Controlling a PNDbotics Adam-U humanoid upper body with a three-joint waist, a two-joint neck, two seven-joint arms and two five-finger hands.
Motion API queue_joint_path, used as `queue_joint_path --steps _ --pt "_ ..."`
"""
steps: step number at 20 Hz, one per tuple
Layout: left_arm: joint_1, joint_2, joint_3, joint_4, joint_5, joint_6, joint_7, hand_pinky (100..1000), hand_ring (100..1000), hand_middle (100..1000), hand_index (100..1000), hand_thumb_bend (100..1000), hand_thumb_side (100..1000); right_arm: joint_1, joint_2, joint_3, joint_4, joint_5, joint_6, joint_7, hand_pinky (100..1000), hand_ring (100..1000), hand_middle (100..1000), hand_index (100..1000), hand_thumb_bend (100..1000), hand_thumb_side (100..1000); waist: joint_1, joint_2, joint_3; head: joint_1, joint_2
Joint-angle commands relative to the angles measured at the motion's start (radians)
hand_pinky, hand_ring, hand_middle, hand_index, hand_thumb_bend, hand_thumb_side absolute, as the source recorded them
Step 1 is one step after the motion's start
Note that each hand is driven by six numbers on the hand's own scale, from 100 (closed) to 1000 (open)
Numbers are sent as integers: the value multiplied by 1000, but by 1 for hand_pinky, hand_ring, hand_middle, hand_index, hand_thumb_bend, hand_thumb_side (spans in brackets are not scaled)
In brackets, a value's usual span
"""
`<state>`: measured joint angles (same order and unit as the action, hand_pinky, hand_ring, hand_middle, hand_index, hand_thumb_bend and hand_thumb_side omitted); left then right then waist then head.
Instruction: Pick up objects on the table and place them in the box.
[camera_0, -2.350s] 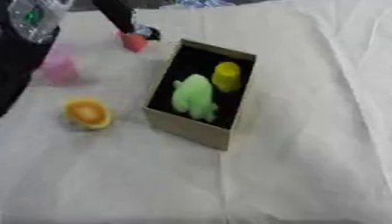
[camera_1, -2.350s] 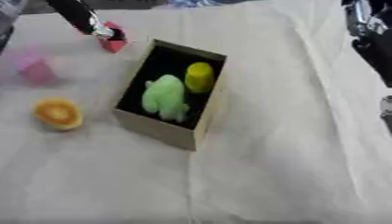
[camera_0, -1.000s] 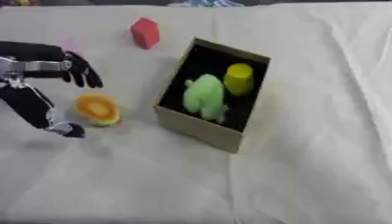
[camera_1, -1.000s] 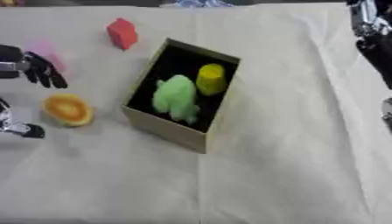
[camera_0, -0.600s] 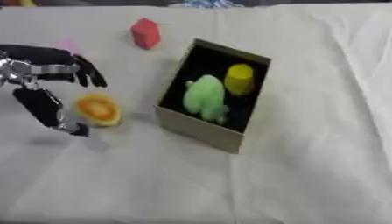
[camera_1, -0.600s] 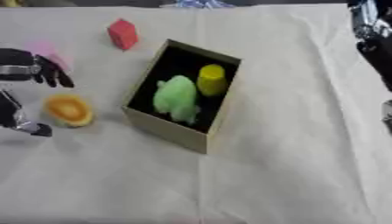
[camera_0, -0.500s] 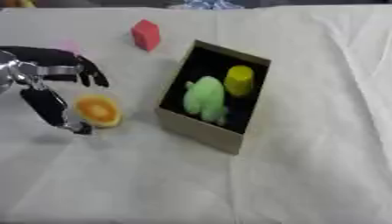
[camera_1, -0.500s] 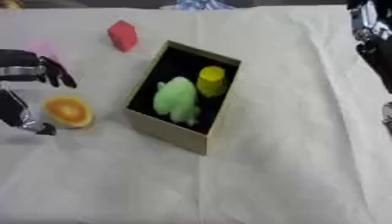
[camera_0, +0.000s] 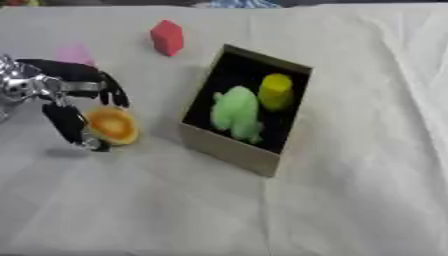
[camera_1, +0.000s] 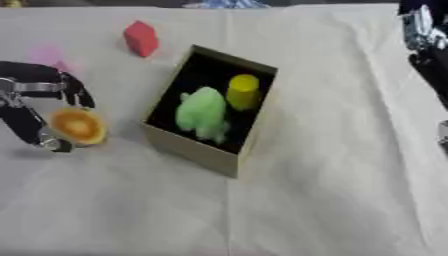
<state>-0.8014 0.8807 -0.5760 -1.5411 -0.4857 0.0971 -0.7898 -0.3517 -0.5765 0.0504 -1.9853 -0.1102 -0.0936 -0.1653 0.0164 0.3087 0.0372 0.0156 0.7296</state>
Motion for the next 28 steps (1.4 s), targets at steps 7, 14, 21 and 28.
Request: queue_joint_path --steps 7,14,21,28 --pt "-46 -48 -10 113 -65 -48 9 774 756 730 826 468 161 -11 -11 -3 -15 -12 -3 3 1000 757 764 835 100 524 -5 -11 -2 6 -10" --pt "-47 -58 3 121 -92 -72 48 742 695 647 760 344 125 -6 -9 -4 -15 -17 -8 3 1000 757 764 835 100 523 -7 -11 -1 5 -10" --pt "-43 24 72 -113 -119 -55 78 733 666 612 719 286 122 4 -12 -6 -15 -17 -8 0 1000 758 765 838 100 523 1 -19 6 -4 -6" --pt "-95 21 103 -243 -109 -30 78 711 637 581 683 253 100 9 -13 -6 -15 -20 -7 -1 1000 760 766 838 100 523 13 -38 8 -13 -5"
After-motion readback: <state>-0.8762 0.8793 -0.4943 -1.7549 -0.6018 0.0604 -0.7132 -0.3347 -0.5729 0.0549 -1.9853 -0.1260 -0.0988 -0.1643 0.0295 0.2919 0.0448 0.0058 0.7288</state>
